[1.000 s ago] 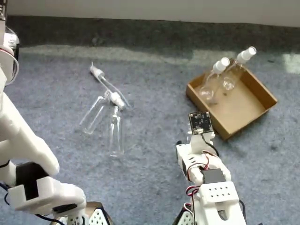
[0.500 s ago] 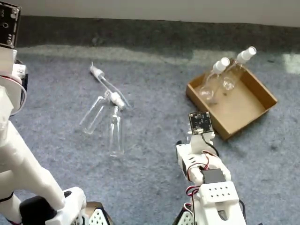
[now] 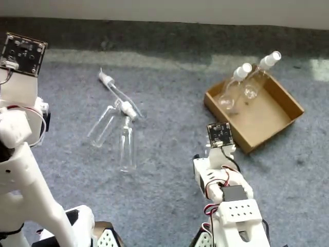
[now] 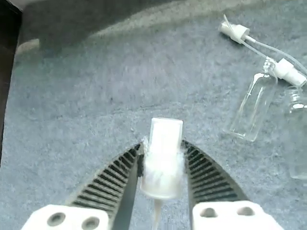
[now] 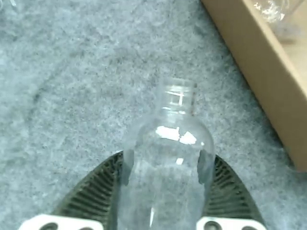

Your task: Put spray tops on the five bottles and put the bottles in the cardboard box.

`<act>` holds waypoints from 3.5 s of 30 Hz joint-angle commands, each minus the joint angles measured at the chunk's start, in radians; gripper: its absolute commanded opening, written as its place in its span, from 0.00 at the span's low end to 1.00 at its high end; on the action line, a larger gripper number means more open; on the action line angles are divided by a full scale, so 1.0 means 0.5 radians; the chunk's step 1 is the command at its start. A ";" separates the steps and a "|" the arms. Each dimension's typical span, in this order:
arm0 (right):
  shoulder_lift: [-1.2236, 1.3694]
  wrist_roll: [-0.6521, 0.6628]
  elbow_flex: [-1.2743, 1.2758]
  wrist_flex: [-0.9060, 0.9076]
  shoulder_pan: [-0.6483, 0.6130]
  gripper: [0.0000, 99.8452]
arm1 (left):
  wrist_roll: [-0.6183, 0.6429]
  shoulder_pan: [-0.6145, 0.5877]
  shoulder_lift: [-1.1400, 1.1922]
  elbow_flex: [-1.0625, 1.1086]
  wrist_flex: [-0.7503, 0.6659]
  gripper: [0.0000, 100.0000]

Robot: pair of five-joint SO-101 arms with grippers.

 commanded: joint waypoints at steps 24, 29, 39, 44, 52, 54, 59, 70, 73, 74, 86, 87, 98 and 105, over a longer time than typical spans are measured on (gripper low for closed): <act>-0.020 -0.003 -0.002 -0.054 0.017 0.13 | 0.015 -0.017 -0.956 2.199 -1.344 0.01; -0.020 -0.003 -0.002 -0.054 0.017 0.13 | 0.012 -0.023 -0.974 2.506 -1.771 0.01; -0.020 -0.003 -0.002 -0.054 0.017 0.13 | 0.009 -0.026 -0.959 2.785 -2.292 0.01; -0.020 -0.003 -0.002 -0.054 0.017 0.13 | 0.009 -0.060 -0.956 2.751 -2.323 0.01; -0.020 -0.003 -0.002 -0.054 0.017 0.13 | 0.015 -0.048 -0.974 2.684 -2.087 0.01; -0.020 -0.003 -0.002 -0.054 0.017 0.13 | 0.015 -0.014 -0.974 2.607 -1.952 0.01; -0.020 -0.003 -0.002 -0.054 0.017 0.13 | 0.018 0.186 -0.974 2.374 -1.654 0.01; -0.020 -0.003 -0.002 -0.054 0.017 0.13 | 0.077 0.744 -0.974 2.257 -1.593 0.01; -0.020 -0.003 -0.002 -0.054 0.017 0.13 | 0.239 0.827 -0.974 2.254 -1.602 0.01; -0.020 -0.003 -0.002 -0.054 0.017 0.13 | 0.264 0.833 -0.974 2.254 -1.602 0.01; -0.020 -0.003 -0.002 -0.054 0.017 0.13 | 0.491 1.186 -0.974 2.257 -1.602 0.01; -0.020 -0.003 -0.002 -0.054 0.017 0.13 | 0.491 1.244 -0.974 2.260 -1.602 0.01; -0.020 -0.003 -0.002 -0.054 0.017 0.13 | 0.497 1.155 -0.974 2.251 -1.605 0.01; -0.020 -0.003 -0.002 -0.054 0.011 0.13 | 0.644 1.134 -0.977 2.242 -1.768 0.01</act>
